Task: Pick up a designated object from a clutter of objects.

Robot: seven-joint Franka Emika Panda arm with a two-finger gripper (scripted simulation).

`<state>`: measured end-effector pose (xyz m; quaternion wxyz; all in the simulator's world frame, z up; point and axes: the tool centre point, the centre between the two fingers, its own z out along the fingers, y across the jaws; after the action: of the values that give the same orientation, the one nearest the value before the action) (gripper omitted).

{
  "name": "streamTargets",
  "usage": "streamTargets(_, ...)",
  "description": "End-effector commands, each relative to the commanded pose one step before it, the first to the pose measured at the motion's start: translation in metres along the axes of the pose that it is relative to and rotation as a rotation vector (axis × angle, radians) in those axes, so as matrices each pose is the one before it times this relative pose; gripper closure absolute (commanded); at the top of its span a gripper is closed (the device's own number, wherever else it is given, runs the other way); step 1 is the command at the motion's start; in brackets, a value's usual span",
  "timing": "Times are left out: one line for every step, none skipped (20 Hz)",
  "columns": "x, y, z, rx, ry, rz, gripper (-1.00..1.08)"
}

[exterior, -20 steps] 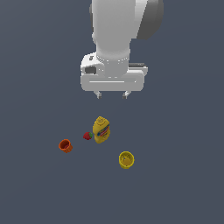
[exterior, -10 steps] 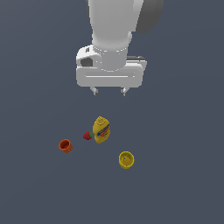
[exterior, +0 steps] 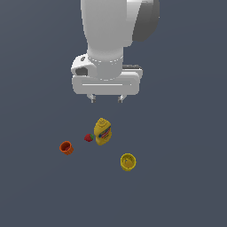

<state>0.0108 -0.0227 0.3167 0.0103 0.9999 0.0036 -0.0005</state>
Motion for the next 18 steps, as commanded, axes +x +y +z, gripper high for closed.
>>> streamTargets(0.00707, 0.00885, 0.00952, 0.00469, -0.00103, 0.01206, -0.92)
streamTargets(0.00347, 0.00427, 0.00457, 0.00218, -0.00012, 0.00570, -0.92)
streamTargets(0.00369, 0.00469, 0.00503, 0.00227, -0.00011, 0.00622, -0.92)
streamTargets(0.00390, 0.00513, 0.00548, 0.00233, -0.00009, 0.00675, -0.92)
streamTargets(0.00410, 0.00559, 0.00596, 0.00235, -0.00006, 0.00729, -0.92)
streamTargets(0.00428, 0.00604, 0.00646, 0.00234, -0.00004, 0.00780, -0.92)
streamTargets(0.00443, 0.00654, 0.00698, 0.00232, -0.00001, 0.00836, -0.92)
streamTargets(0.00456, 0.00705, 0.00752, 0.00225, 0.00003, 0.00893, -0.92)
streamTargets(0.00466, 0.00755, 0.00808, 0.00214, 0.00007, 0.00945, -0.92)
streamTargets(0.00470, 0.00806, 0.00862, 0.00199, 0.00011, 0.00997, -0.92)
streamTargets(0.00455, 0.00824, 0.00883, 0.00174, 0.00014, 0.01007, -0.92)
streamTargets(0.00435, 0.00837, 0.00897, 0.00147, 0.00017, 0.01011, -0.92)
streamTargets(0.00414, 0.00847, 0.00910, 0.00120, 0.00019, 0.01010, -0.92)
streamTargets(0.00393, 0.00858, 0.00923, 0.00094, 0.00021, 0.01010, -0.92)
streamTargets(0.00372, 0.00868, 0.00936, 0.00067, 0.00022, 0.01010, -0.92)
streamTargets(0.00350, 0.00878, 0.00949, 0.00041, 0.00023, 0.01009, -0.92)
streamTargets(0.00326, 0.00881, 0.00958, 0.00015, 0.00023, 0.01000, -0.92)
streamTargets(0.00292, 0.00853, 0.00929, -0.00010, 0.00022, 0.00957, -0.92)
